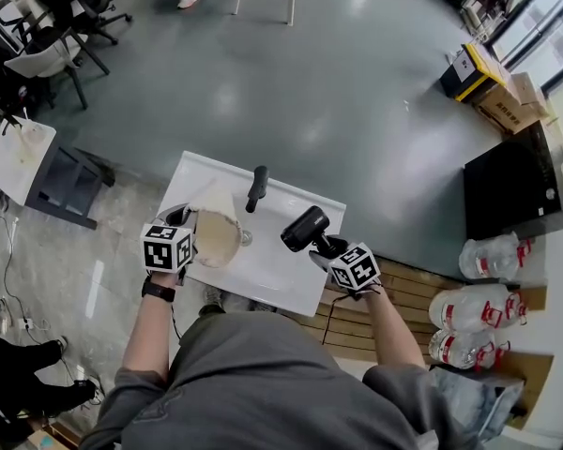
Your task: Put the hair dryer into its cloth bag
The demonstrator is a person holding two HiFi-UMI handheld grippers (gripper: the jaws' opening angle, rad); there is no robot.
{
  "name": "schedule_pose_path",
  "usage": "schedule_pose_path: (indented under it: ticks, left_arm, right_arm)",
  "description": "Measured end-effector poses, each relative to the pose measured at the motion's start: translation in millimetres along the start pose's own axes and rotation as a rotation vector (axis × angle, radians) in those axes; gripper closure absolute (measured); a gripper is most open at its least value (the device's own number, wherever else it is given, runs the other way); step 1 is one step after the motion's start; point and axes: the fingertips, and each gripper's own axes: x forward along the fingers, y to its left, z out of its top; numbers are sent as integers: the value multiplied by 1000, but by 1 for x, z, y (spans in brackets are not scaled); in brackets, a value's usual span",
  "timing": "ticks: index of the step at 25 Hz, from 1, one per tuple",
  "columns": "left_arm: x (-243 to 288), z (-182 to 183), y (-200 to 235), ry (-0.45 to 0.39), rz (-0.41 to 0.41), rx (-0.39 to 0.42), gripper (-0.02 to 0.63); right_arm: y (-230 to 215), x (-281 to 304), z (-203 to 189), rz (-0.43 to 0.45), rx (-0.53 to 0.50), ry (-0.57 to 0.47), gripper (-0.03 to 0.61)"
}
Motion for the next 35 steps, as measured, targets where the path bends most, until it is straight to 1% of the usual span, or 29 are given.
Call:
schedule_pose_path:
  ticks: [4,8,14,22,30,33,35]
  left_arm:
    - [0,0,-2,-4,-12,6,609]
    - [0,-3,0,-2,-13,5,609]
    - [2,-6,-3,3,-15,6,609]
    - [4,-8,-8,11,-14,6,609]
    - [4,-6,-11,17,-23,10,609]
    - [4,-4,-19,6,-58,10,609]
    - [3,-2,-26,-2,-93,16,609]
  right_arm:
    - [21,3,4,22,-29,4,336]
    - [47,9,15,66,-62,6,336]
    - [87,21,34,156,-158,12,336]
    - [137,34,53,291,-309,33,336]
    - [162,40,66,384,-398,53,336]
    - [166,43,67,404,-405,63,336]
    - [166,48,68,415,-392,74,336]
